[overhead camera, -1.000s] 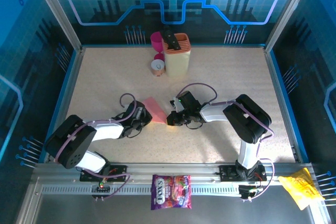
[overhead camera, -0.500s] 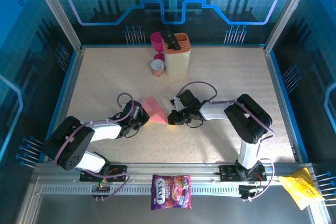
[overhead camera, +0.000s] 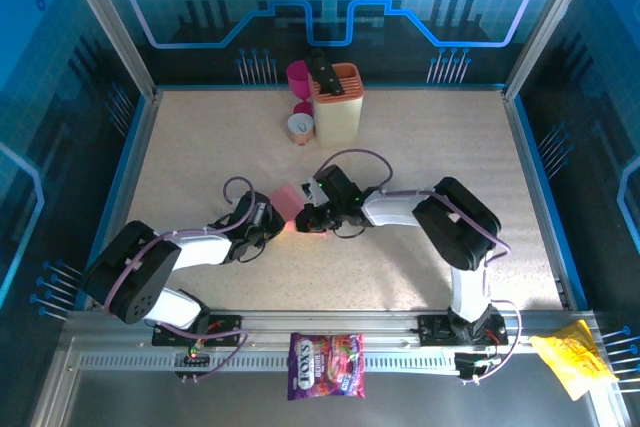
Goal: Fold a paper plane with a square sheet of paper (pick it up from the middle)
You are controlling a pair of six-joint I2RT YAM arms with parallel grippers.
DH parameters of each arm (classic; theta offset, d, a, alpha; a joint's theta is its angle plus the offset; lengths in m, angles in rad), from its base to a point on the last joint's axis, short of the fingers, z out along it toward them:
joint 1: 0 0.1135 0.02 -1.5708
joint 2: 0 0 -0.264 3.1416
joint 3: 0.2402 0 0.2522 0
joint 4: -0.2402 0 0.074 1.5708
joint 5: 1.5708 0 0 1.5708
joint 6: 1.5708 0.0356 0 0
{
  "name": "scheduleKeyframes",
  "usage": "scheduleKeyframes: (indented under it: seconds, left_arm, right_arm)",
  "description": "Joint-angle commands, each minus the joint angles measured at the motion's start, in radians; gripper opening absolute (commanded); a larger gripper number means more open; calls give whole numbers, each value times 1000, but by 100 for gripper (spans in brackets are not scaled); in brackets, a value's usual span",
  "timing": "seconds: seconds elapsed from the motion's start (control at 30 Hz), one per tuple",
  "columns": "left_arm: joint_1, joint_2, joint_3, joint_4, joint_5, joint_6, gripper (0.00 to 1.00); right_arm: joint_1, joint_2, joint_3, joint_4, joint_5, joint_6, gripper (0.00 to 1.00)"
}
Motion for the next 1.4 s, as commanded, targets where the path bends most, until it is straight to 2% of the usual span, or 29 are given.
scheduleKeyframes:
  seconds: [0.0, 0.2, 0.7, 1.0, 1.2, 1.37]
  left_arm:
    - [8, 46, -19, -124, -27, 4, 0]
    - [9, 70, -10, -153, -28, -18, 0]
    - [10, 88, -8, -181, -47, -30, 0]
    - [10, 83, -16, -178, -46, -33, 0]
    - [5, 18, -45, -182, -31, -65, 0]
    - [-19, -125, -35, -277, -62, -59, 0]
  right_arm:
    - [8, 49, -26, 106, -3, 75, 0]
    - [-31, 60, -109, 152, -2, 81, 0]
    - [-147, -49, -265, 152, -46, 43, 0]
    - [-255, -45, -370, 247, -119, 127, 0]
    - [-269, -39, -348, 198, -121, 126, 0]
    - [-261, -31, -322, 140, -108, 106, 0]
